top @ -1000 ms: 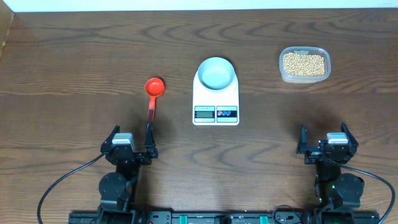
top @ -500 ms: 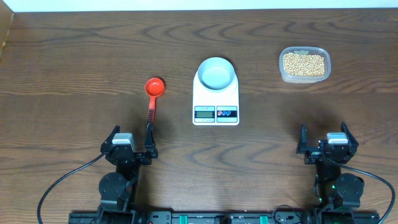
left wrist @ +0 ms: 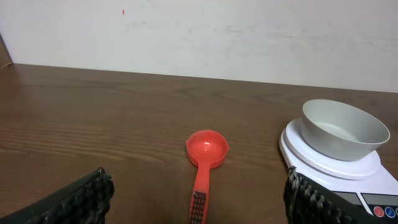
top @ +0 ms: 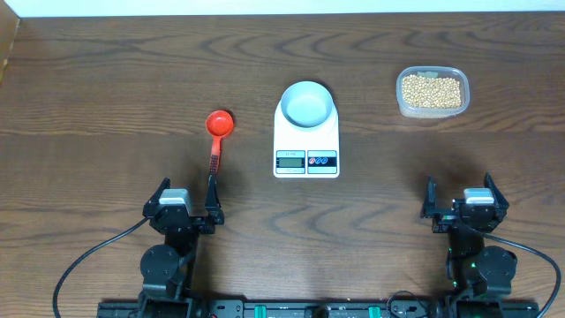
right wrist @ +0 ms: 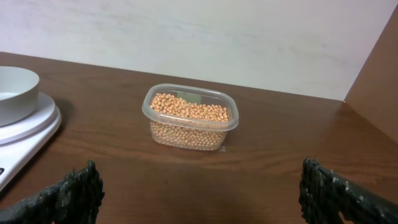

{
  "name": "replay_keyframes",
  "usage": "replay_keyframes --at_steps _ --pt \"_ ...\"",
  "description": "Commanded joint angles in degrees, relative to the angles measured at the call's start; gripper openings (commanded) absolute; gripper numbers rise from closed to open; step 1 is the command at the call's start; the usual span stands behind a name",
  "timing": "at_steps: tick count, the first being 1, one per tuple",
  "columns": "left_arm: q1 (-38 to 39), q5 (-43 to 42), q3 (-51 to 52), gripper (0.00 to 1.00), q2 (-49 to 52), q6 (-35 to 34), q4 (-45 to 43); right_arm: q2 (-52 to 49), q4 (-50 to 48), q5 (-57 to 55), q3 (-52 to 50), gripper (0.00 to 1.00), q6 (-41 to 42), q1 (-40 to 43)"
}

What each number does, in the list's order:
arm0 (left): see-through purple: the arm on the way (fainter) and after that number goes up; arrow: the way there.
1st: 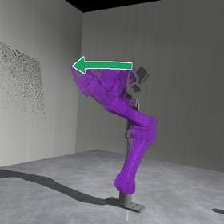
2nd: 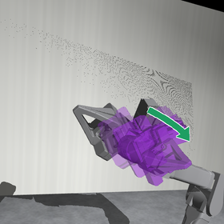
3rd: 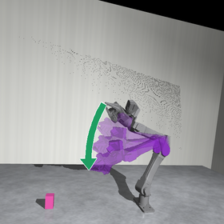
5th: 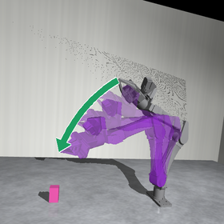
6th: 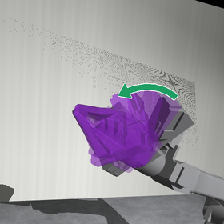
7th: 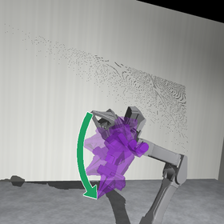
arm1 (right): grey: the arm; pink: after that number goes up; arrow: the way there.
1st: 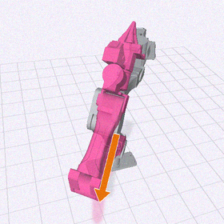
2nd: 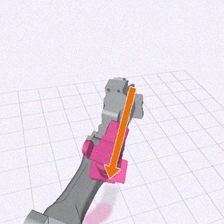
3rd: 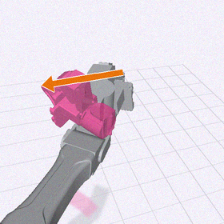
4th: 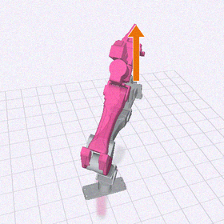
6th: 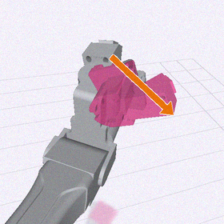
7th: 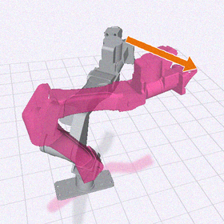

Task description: Scoop item into bowl and weigh 50g on scale

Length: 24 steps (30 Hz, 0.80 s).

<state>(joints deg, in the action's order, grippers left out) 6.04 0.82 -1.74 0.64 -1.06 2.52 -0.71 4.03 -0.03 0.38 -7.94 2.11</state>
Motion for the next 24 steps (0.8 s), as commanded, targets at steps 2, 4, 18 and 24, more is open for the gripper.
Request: replay_keyframes --at_steps 2,4,18,24 --pt "-0.3 1.4 1.5 0.90 -0.3 0.8 1.5 0.2 0.2 -0.9 -0.1 0.99 0.6 -0.3" --pt "-0.3 1.4 1.5 0.90 -0.3 0.8 1.5 0.2 0.2 -0.9 -0.1 0.99 0.6 -0.3" --pt "-0.3 1.4 1.5 0.90 -0.2 0.8 1.5 0.2 0.2 -0.9 -0.1 0.99 0.6 -0.3" --pt "-0.3 1.4 0.4 0.90 1.0 0.8 1.6 0.2 0.2 -0.9 -0.1 0.99 0.6 -0.3"
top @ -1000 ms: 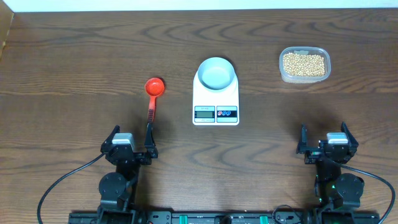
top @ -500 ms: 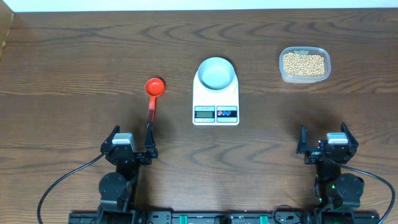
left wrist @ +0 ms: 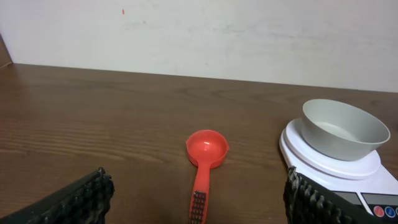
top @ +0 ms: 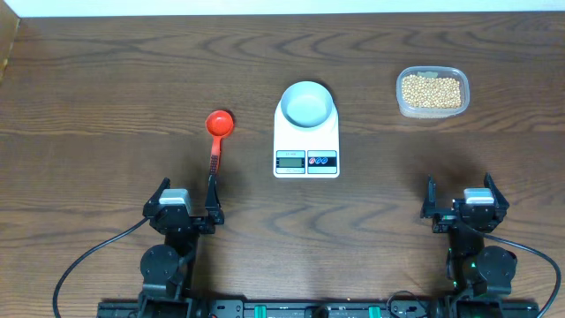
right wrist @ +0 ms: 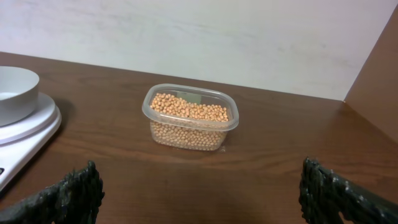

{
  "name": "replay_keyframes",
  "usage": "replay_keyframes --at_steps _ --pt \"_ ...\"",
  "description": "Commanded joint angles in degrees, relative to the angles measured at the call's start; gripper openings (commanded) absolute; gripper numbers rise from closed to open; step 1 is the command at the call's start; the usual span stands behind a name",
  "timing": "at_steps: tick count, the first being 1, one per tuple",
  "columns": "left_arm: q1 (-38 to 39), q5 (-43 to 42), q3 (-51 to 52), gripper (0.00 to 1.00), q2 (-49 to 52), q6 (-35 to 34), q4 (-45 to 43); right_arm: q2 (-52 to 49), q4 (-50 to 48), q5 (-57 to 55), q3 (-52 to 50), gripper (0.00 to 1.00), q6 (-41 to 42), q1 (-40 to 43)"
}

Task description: Scoop item into bowl and weigh 50g on scale

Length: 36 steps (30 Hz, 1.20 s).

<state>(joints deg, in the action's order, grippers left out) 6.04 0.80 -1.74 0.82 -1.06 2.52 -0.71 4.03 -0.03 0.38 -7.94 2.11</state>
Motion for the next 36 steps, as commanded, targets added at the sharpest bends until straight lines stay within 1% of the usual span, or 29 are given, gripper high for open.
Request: replay_keyframes --at_steps 1,6,10,18,20,24,25,29,33,35,36 --pt "-0.3 1.4 0.0 0.90 1.1 0.8 1.6 0.2 0.2 -0.9 -0.1 0.99 0.6 -0.3" --pt "-0.3 1.4 -2.5 0.90 4.1 0.8 1.6 0.2 0.2 -0.9 -0.1 0.99 0.6 -0.3" --pt "-0.3 1.4 -6.5 0.90 8.3 0.8 1.7 0.2 0.2 -0.9 -0.1 0.99 0.6 -0.3" --pt "-0.3 1.0 -18.1 0.90 22.1 0.8 2.3 0.2 0.2 -0.9 -0.1 0.99 0.6 -0.3" --pt "-0.3 -0.3 -23.5 0.90 27.5 0.8 5.3 0.2 0.2 -0.9 -0.1 0.99 0.6 -0.3" --pt "-0.3 -0.3 -32.8 0.90 37.0 1.5 10.5 0.2 0.2 -0.9 -0.1 0.99 0.6 -0.3" --pt "-0.3 -0.3 -37.2 0.90 41.4 1.4 12.8 0.2 0.2 -0.9 -0.1 0.99 0.6 -0.3" --pt "-0.3 -0.3 -46.4 0.90 50.0 1.4 18.7 0.2 0.2 -0.9 -0.1 0.99 0.6 -0.3" --pt "-0.9 -0.3 -55.9 0.90 58.8 1.4 26.0 0.2 0.2 -0.9 -0.1 0.99 0.6 -0.3" --pt "-2.1 -0.4 -63.4 0.90 65.4 1.4 32.1 0.2 0.2 -0.9 -0.1 0.99 0.6 -0.3" --pt "-2.4 -0.4 -65.4 0.90 67.1 1.4 33.7 0.2 0.2 -0.9 -0.1 0.99 0.6 -0.3"
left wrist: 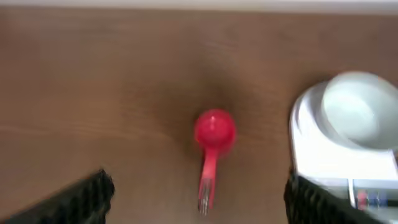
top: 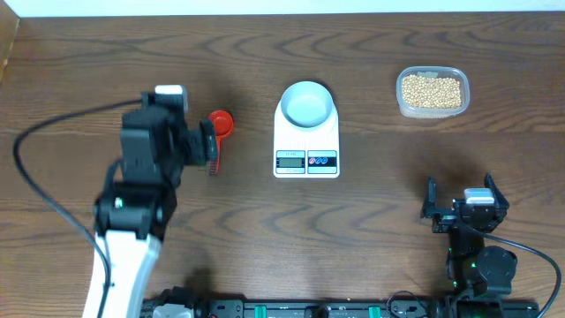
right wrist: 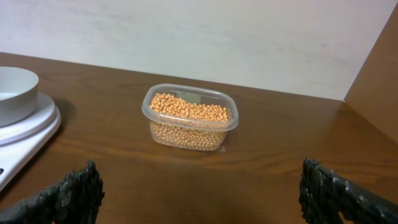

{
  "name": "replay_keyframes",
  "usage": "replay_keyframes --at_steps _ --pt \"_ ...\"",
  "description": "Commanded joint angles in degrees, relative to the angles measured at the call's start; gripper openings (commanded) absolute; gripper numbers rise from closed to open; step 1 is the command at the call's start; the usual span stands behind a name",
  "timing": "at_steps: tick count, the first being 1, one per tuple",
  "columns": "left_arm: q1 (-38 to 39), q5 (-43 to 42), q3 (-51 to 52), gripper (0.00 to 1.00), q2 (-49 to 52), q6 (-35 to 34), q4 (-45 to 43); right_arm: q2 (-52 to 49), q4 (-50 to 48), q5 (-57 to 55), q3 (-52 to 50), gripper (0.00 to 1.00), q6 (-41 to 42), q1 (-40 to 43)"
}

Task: Scoop item into bowl and weigh 50g on scale
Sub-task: 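Move the left gripper forward over the red scoop's bowl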

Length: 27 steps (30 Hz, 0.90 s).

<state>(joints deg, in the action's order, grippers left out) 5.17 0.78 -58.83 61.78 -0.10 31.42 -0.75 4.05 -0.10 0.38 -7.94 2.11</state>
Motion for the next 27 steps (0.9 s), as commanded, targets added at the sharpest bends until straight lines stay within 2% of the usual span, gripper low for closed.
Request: replay_keyframes --at_steps 1,10,27 --pt "-2.1 -1.1 -10.8 0.90 8.2 0.5 6.9 0.2 0.2 -0.8 -0.1 0.99 0.6 -0.3" --pt "-4.9 -3.5 -25.8 0.90 22.3 1.2 18.5 0.2 0.2 -0.8 -0.1 0.99 0.6 -0.3" --pt "-5.5 -2.9 -27.0 0.90 37.3 2.3 20.3 0.2 0.2 -0.8 -0.1 0.99 0.6 -0.3"
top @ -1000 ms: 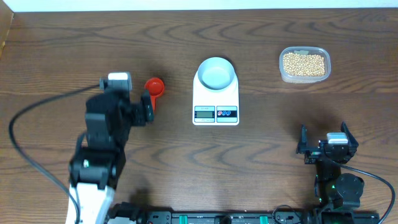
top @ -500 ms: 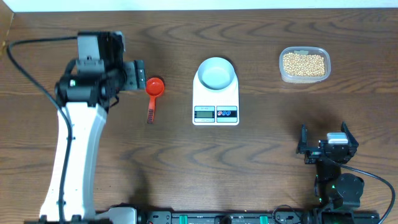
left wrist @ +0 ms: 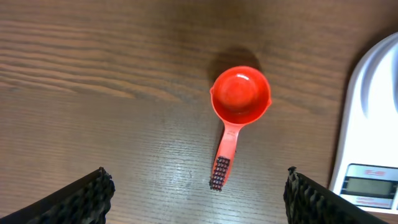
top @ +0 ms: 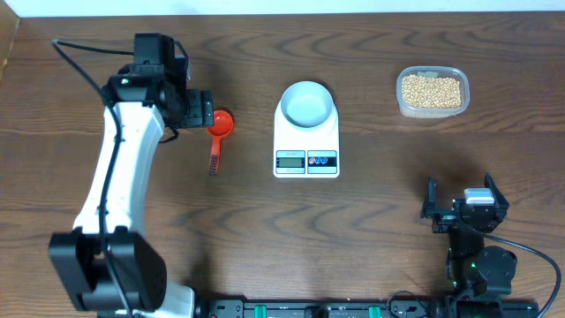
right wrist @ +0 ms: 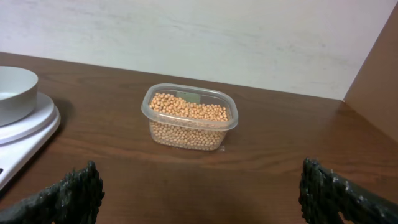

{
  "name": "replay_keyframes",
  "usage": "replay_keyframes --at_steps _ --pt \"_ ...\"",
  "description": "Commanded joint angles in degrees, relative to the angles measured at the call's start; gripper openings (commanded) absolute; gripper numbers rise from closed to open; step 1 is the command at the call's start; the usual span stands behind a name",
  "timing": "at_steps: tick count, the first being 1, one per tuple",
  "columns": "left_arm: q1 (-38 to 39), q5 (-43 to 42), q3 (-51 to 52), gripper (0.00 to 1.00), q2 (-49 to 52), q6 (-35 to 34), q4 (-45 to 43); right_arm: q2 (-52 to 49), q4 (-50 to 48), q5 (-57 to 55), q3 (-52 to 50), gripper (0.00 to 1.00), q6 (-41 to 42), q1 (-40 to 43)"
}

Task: Scoop item into bowl and weigh 50g on scale
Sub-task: 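Move the left gripper forward over the red scoop's bowl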

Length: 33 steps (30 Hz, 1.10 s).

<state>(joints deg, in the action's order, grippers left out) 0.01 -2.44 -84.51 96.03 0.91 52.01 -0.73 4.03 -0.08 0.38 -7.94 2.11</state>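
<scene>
A red scoop (top: 220,122) lies on the wooden table left of the scale, its handle (left wrist: 222,155) pointing to the front edge. My left gripper (top: 199,109) hovers open just left of the scoop's cup (left wrist: 240,94), looking straight down on it, with nothing between its fingers (left wrist: 84,198). A white scale (top: 306,134) carries an empty grey bowl (top: 307,103). The clear tub of beans (top: 432,91) stands at the back right. My right gripper (right wrist: 199,200) rests open at the front right, far from the tub (right wrist: 193,118).
The scale's display and buttons (top: 306,160) face the front edge. A pale wall (right wrist: 199,37) runs behind the table's far edge. In the right wrist view the scale's edge (right wrist: 28,134) shows at the left. The left arm's cable (top: 84,71) loops over the table's left part.
My left gripper has moved further toward the back of the table and closer to the scoop, which now shows larger and sharp below it. The right arm has not moved.
Both grippers stood open and parked at the front edge for the first two moments, the scoop lying ahead of the left one. Then the left arm was out over the table left of the scoop. Now it hovers beside the scoop's cup.
</scene>
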Motion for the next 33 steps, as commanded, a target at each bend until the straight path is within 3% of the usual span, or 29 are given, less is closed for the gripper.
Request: replay_keyframes --at_steps 1,12,33 --pt "-0.3 0.3 -1.3 0.90 4.0 1.2 -0.5 0.2 0.2 -0.9 -0.1 0.99 0.6 -0.3" --pt "-0.3 0.3 -1.3 0.90 11.0 1.2 -3.7 0.2 0.2 -0.9 -0.1 0.99 0.6 -0.3" --pt "-0.3 0.3 0.0 0.90 11.4 1.2 -4.9 0.2 0.2 -0.9 -0.1 0.99 0.6 -0.3"
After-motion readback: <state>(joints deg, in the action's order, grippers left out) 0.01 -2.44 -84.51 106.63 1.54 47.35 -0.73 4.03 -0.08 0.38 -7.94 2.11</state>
